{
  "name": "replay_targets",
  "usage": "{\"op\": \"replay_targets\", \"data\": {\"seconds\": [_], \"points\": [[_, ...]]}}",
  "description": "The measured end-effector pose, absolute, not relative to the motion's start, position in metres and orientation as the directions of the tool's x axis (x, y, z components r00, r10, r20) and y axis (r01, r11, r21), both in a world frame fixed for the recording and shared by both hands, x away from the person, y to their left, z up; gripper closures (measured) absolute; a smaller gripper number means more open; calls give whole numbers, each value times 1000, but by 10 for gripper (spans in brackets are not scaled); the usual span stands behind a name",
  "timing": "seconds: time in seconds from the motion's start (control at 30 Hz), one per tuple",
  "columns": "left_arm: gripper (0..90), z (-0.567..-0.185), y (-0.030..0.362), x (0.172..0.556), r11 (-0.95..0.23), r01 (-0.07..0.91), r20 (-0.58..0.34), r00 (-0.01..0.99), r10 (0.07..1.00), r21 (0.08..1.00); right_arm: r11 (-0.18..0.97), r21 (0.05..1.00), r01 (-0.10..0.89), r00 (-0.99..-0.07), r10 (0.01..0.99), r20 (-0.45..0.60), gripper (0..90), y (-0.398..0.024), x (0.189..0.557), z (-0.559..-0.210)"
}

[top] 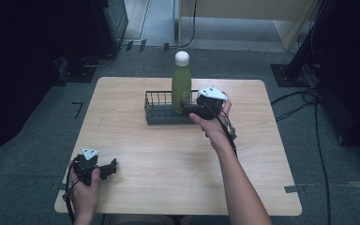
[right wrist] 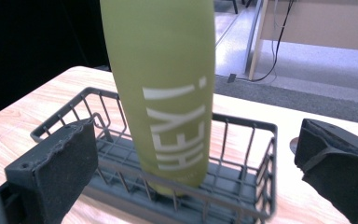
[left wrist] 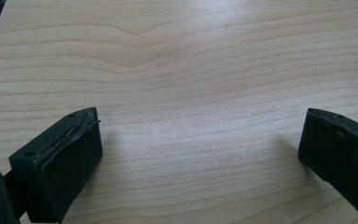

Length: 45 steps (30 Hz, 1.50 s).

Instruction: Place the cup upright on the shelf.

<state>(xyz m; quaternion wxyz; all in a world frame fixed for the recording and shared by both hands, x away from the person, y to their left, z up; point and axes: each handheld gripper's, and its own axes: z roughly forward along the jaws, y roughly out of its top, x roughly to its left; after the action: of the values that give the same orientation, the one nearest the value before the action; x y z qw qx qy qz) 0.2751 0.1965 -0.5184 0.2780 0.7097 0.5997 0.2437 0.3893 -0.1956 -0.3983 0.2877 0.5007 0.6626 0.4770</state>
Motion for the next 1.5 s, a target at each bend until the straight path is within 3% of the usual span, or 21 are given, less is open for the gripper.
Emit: {"op": "replay_targets", "data": {"seconds": [1.5], "points": [[0,-519,196,275,-126,715,12,162,987,688,-23,858,513,-127,987,102,0,-304,312,-474]]}}
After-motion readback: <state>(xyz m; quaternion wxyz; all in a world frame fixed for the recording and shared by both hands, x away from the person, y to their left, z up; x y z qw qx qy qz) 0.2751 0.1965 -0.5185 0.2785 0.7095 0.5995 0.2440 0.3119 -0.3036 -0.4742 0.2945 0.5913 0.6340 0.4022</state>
